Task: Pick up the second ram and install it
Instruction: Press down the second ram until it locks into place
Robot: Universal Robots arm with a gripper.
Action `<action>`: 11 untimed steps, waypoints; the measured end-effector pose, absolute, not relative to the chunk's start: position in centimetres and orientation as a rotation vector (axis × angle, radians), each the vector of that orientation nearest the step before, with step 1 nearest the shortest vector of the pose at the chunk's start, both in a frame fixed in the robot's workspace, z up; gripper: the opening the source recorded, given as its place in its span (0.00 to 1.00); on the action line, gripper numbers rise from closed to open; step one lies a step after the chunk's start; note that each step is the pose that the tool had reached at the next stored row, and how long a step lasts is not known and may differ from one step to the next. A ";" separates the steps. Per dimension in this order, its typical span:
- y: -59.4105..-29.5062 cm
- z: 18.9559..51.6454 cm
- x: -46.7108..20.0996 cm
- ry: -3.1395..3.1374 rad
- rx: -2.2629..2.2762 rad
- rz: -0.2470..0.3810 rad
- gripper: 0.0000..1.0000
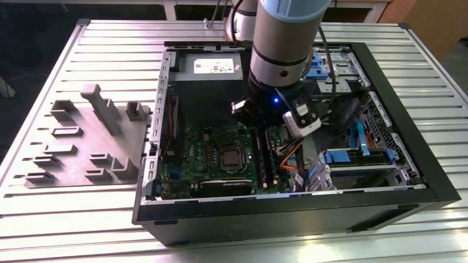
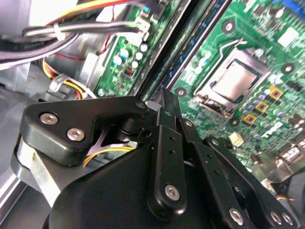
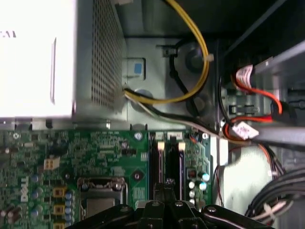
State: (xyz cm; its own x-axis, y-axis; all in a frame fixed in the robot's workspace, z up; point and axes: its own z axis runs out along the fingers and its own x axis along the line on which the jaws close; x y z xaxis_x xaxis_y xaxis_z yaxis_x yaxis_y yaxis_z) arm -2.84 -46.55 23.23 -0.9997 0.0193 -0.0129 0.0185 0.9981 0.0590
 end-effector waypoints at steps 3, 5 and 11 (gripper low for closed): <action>-47.3 23.2 -2.8 3.127 0.029 0.092 0.10; -47.8 23.2 -2.8 3.127 0.029 0.092 0.10; -49.2 23.2 -2.8 3.127 0.029 0.092 0.10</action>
State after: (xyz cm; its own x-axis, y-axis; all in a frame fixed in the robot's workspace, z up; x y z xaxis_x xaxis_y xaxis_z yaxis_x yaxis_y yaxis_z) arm -2.83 -49.24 23.24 -0.9997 0.0192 -0.0129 0.0184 0.9981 0.0590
